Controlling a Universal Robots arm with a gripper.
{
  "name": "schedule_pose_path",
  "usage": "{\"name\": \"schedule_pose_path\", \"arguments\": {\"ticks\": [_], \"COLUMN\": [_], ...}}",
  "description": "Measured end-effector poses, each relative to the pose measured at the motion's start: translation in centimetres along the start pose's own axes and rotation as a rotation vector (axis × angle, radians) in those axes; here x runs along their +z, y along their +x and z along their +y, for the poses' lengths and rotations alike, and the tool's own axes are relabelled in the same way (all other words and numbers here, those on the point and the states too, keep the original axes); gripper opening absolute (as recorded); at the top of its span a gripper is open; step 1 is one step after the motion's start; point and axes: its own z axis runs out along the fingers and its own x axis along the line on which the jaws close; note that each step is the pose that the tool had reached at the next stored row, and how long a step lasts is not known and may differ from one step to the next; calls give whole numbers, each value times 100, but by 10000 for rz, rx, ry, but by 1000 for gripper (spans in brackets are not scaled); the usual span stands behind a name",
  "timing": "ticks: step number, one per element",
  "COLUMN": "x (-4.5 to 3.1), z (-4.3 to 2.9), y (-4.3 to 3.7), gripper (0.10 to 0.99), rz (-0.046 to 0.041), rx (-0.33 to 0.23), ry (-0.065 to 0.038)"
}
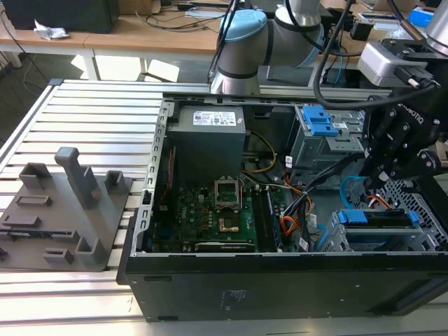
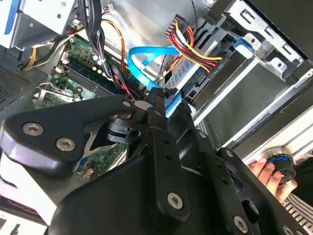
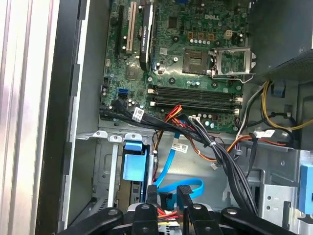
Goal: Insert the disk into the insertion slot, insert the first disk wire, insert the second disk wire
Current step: 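Insert the second disk wire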
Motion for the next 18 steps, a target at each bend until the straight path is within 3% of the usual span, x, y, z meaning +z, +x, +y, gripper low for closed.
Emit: {"name": "schedule_pose_path", "arguments": {"ticks": [3,8,15,16,18], "x": [29,79,82,82,82], "z": [9,10,9,9,10], "y": [-2,-3,-3,-3,-3], "gripper": [302,302,302,290,165], "rz": [29,152,162,163,164], "rx": [-194,-294,-295,-295,-294], "ry": [2,-8,-8,-8,-9]}}
